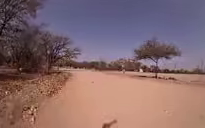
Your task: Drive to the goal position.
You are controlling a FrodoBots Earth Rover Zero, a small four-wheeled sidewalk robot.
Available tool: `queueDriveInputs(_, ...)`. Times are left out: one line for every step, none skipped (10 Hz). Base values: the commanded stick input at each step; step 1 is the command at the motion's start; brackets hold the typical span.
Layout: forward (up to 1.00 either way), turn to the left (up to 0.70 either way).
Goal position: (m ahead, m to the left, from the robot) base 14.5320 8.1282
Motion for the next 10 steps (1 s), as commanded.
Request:
queueDriveInputs(-0.05,0.07)
queueDriveInputs(0.10,0.01)
queueDriveInputs(0.49,0.02)
queueDriveInputs(0.88,0.02)
queueDriveInputs(0.98,0.03)
queueDriveInputs(1.00,0.03)
queueDriveInputs(1.00,0.03)
queueDriveInputs(1.00,0.03)
queueDriveInputs(1.00,0.03)
queueDriveInputs(1.00,0.03)
